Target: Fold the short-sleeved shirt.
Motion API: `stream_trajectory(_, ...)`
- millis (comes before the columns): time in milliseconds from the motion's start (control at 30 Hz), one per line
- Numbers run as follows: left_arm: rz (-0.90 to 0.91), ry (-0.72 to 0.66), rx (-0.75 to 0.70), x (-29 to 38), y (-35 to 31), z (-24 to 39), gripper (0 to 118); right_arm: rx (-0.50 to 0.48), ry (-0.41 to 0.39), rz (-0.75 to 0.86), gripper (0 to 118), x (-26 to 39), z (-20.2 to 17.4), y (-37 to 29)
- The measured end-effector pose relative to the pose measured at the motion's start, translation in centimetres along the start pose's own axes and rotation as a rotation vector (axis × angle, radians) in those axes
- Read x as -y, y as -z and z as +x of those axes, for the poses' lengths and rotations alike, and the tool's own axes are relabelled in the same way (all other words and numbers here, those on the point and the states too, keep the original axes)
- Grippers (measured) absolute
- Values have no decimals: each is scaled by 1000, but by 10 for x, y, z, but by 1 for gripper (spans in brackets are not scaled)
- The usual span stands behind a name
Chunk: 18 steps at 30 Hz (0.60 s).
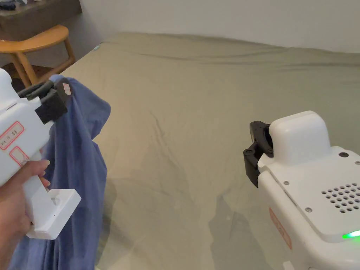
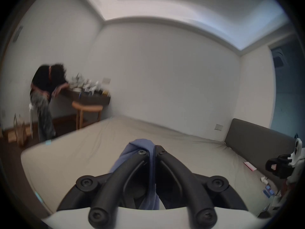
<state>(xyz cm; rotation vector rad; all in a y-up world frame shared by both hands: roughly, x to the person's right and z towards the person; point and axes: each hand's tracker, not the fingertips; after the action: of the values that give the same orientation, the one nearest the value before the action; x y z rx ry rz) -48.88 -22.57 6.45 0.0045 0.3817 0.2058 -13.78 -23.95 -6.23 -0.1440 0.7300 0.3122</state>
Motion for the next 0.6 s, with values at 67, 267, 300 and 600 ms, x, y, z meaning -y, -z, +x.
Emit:
stream_trajectory(67,45,64,61,-26,-6,26,3,16,17,9,1,0,10,-7)
stream_trajectory(267,160,158,225,-89,-1,106,3,97,66,31,1,2,45,-30)
stream_trajectory(300,174,184,241,-98,3,119,3,113,68,36,1,3,52,-35)
stream_trajectory(600,140,205,413,-109,76,233,3,283,100,12,1,19,113,-73)
